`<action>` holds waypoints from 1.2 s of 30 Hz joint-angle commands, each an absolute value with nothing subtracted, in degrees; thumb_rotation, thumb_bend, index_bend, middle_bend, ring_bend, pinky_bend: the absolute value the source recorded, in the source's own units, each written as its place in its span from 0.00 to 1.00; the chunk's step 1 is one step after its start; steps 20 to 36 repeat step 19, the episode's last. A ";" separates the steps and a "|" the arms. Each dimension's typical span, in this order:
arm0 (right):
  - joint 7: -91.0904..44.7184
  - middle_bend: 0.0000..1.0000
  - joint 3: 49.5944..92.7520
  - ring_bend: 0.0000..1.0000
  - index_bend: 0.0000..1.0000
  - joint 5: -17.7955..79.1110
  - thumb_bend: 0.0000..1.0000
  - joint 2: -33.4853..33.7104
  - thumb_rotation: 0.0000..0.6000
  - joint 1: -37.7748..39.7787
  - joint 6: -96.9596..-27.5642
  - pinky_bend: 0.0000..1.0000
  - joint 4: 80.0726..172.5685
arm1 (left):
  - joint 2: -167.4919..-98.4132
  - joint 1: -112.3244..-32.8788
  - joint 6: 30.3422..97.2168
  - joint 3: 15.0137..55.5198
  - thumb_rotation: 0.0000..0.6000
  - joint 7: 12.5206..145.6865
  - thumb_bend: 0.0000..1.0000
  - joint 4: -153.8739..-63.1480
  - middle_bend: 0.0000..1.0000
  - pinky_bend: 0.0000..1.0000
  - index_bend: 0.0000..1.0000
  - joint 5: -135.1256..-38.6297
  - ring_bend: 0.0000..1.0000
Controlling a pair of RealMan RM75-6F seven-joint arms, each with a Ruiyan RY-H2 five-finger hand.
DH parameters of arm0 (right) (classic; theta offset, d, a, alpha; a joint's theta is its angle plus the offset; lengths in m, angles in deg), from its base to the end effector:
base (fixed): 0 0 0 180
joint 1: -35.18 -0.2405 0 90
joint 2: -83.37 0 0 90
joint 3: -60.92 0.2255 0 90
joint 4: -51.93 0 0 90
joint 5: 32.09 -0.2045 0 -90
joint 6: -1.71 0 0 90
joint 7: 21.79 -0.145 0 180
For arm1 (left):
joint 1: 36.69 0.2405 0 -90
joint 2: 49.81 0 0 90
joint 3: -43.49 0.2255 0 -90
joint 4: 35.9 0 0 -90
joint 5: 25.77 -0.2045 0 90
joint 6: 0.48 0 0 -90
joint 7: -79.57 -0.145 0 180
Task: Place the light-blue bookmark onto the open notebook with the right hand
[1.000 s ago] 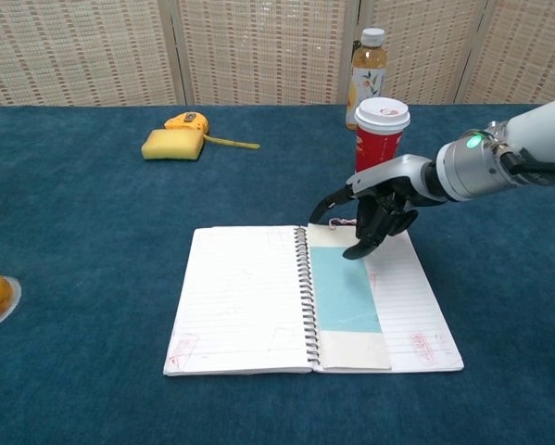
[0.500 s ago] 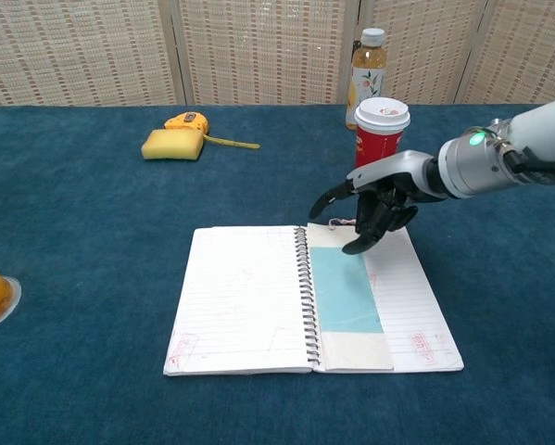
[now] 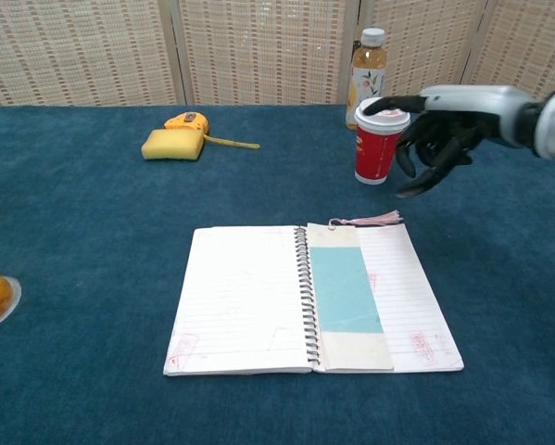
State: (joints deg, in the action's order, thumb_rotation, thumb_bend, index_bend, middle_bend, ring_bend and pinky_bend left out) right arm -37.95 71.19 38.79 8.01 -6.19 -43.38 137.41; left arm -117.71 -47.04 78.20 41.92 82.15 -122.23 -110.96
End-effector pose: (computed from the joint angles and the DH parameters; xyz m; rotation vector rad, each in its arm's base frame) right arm -0.1601 -0.3403 0.0401 1.7654 -1.3889 1.0613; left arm -0.2877 0.2030 0.1244 -1.4905 -0.9524 -0.8866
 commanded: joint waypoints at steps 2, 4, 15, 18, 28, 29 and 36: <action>-34.20 0.07 64.50 0.14 0.00 44.85 0.04 14.07 1.00 9.06 -61.34 0.32 141.84 | -116.99 -46.02 81.53 42.46 1.00 81.45 0.17 -124.25 0.00 0.00 0.07 -113.65 0.00; -29.30 0.01 62.40 0.04 0.00 44.54 0.01 15.16 1.00 13.02 -65.92 0.15 141.75 | -116.67 -45.49 82.88 42.84 1.00 81.27 0.17 -124.94 0.00 0.00 0.07 -114.78 0.00; -10.86 0.00 59.58 0.00 0.00 40.80 0.00 17.46 1.00 25.76 -82.50 0.00 147.02 | -115.83 -44.55 84.16 44.63 1.00 79.26 0.17 -127.16 0.00 0.00 0.07 -117.77 0.00; -9.99 0.00 60.25 0.00 0.00 42.24 0.00 17.57 1.00 26.98 -85.12 0.00 147.65 | -115.80 -44.63 83.73 44.56 1.00 78.57 0.17 -127.44 0.00 0.00 0.07 -117.44 0.00; -10.12 0.00 60.17 0.00 0.00 42.57 0.00 17.73 1.00 27.11 -84.94 0.00 147.86 | -115.83 -44.65 83.63 44.57 1.00 78.39 0.17 -127.50 0.00 0.00 0.07 -117.41 0.00; -10.12 0.00 60.17 0.00 0.00 42.57 0.00 17.73 1.00 27.11 -84.94 0.00 147.86 | -115.83 -44.65 83.63 44.57 1.00 78.39 0.17 -127.50 0.00 0.00 0.07 -117.41 0.00; -10.12 0.00 60.17 0.00 0.00 42.57 0.00 17.73 1.00 27.11 -84.94 0.00 147.86 | -115.83 -44.65 83.63 44.57 1.00 78.39 0.17 -127.50 0.00 0.00 0.07 -117.41 0.00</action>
